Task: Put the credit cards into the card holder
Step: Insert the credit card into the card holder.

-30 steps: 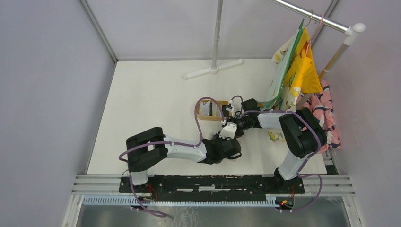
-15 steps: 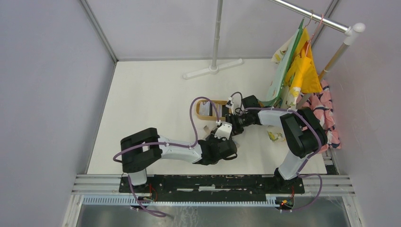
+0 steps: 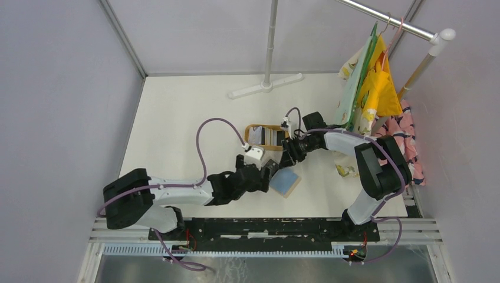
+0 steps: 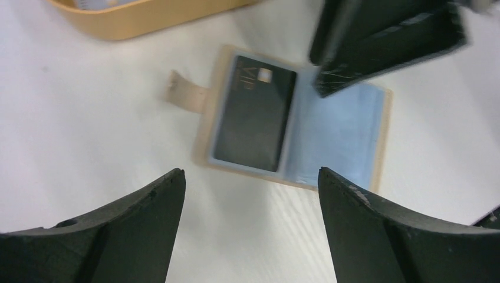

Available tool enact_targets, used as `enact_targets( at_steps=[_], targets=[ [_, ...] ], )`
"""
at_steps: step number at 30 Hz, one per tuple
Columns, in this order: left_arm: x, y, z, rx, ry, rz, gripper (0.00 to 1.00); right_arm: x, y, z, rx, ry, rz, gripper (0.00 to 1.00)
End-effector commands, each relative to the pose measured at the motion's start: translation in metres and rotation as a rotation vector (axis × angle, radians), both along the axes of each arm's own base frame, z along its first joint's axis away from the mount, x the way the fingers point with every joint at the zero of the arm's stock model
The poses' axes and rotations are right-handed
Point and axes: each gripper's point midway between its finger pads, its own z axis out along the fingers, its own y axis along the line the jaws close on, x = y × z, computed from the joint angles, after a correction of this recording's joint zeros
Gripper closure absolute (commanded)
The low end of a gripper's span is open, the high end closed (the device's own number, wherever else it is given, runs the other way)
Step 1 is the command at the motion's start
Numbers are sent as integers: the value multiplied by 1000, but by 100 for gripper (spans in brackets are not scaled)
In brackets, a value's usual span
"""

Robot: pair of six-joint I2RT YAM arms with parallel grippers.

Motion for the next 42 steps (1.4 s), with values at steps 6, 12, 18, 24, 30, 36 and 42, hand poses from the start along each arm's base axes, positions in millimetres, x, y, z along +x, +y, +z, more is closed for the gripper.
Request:
enact_targets(
  at_steps=[6,12,18,24,30,36,42],
  targets=[
    [38,26,24,-276,9,-50,11,7,1,41,75,-274,221,48],
    [56,26,10,-294,49,-73,23,3,2,58,122,-399,296,45],
    [73,23,-5,-267,76,-47,34,-5,4,71,180,-514,363,41],
    [82,23,-22,-229,96,-18,41,-6,4,74,189,-549,382,40],
    [92,19,-38,-182,109,-3,53,-7,4,74,192,-553,390,40],
    [95,19,-44,-168,107,7,69,-10,4,78,210,-586,412,41],
    [86,27,-42,-197,121,31,98,-17,4,83,237,-655,461,40]
  ],
)
